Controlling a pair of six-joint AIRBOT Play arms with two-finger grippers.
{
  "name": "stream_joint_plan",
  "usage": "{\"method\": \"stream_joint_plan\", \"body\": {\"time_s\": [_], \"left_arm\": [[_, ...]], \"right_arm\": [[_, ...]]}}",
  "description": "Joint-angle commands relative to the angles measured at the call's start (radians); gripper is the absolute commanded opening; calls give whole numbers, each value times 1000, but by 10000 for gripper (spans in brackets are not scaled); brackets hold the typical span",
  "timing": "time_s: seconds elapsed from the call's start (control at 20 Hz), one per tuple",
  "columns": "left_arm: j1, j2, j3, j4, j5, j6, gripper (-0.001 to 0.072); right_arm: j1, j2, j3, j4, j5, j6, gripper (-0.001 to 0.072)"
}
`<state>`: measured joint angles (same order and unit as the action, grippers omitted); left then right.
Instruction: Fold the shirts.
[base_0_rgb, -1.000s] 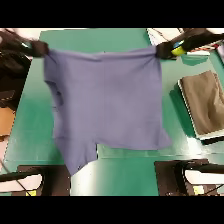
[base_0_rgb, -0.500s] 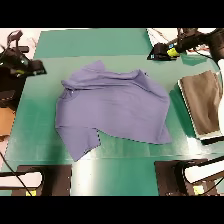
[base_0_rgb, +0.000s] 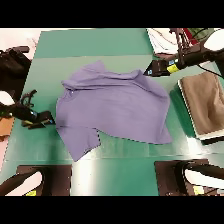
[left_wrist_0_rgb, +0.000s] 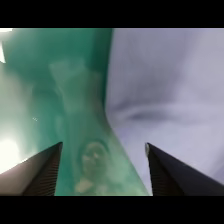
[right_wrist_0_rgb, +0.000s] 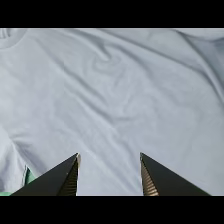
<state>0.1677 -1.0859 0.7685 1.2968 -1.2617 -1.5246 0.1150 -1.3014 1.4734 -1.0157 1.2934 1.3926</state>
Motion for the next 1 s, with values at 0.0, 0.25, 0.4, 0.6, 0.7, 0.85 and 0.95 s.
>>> {"method": "stream_joint_plan", "body": {"time_s": [0.0,0.25,0.4,0.6,0.7,0.85,0.95], "left_arm": [[2,34,-131,-109,69,40,610],[-22,30,-196,-222,247,41,609],[-82,31,-190,-229,254,41,408],[-89,45,-129,-212,225,41,21],[-89,78,-90,-206,206,41,22],[-89,130,-66,-206,199,45,22],[-89,139,-66,-206,199,61,22]], "right_arm": [[16,62,-68,3,-34,-4,433],[16,101,-68,3,-34,-3,431],[6,130,-68,3,-27,-3,431],[-100,199,-169,-8,90,-3,431],[-204,257,-332,-55,160,-3,431],[-391,358,-612,-183,203,-3,548],[-529,402,-768,-190,211,-4,561]]}}
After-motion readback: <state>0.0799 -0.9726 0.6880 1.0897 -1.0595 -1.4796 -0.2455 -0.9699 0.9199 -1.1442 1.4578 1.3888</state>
